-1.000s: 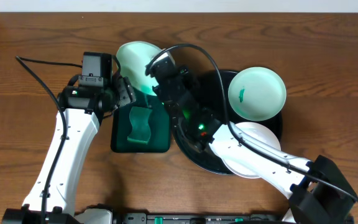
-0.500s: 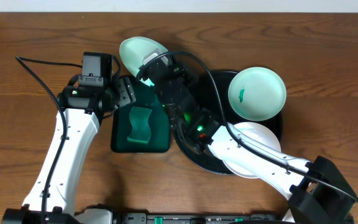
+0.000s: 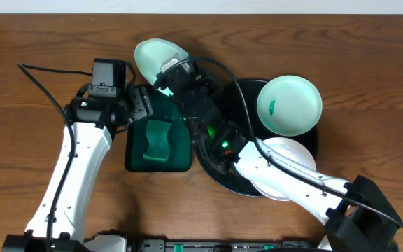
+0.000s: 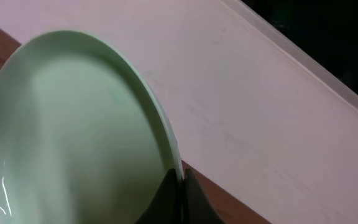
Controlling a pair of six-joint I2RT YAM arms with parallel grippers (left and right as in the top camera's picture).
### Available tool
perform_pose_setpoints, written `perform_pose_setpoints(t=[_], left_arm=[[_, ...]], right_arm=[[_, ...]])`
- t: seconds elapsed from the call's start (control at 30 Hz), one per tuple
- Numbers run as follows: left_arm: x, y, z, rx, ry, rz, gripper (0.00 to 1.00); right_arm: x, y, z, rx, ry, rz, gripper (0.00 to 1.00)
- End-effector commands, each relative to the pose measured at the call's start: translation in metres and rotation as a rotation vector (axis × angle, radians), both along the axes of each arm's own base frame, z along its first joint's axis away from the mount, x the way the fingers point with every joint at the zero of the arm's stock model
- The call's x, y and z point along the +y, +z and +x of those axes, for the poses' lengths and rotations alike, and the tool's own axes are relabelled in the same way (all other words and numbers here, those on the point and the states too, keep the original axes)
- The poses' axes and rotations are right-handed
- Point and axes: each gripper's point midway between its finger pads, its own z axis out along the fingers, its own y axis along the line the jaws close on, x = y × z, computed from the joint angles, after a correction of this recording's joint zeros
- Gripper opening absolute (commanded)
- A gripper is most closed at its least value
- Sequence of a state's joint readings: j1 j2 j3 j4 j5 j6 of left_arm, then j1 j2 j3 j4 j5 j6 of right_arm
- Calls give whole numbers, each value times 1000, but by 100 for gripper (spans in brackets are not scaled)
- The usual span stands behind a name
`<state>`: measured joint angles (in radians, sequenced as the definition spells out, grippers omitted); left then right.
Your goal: Clean dirty plates on tray and stack at the side
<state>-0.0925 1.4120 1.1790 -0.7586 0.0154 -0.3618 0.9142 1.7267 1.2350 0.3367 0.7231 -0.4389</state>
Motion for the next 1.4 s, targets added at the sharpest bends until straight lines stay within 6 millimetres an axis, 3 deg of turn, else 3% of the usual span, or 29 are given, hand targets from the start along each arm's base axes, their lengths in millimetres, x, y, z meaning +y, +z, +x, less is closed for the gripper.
perform_pose_setpoints(t=[0.0,0.2,0.37,0.47,0.6,0.9,1.2,1.37], left_arm=[[4,6,3,-14,9,14,81],[3,5,3,-14,9,14,80],[4,6,3,-14,9,14,80],[4,6,3,-14,9,14,80],[4,6,3,-14,9,14,81],[4,6,3,-14,9,14,80],[4,6,3,-14,9,14,80],[4,6,3,-14,9,14,80]], right_arm=[[-7,23,-1,-27,-36,108,1],[-12,20,3,-6,-57,174,1],[-8,5,1,66,-39,233,1],[-19,-3,6,100,-93,299,1],[-31,-27,11,208,-146,419,1],[-29,-79,13,578,-18,596,1],[-71,-91,26,783,8,728,1],[-129,-82,31,789,-106,752,1]])
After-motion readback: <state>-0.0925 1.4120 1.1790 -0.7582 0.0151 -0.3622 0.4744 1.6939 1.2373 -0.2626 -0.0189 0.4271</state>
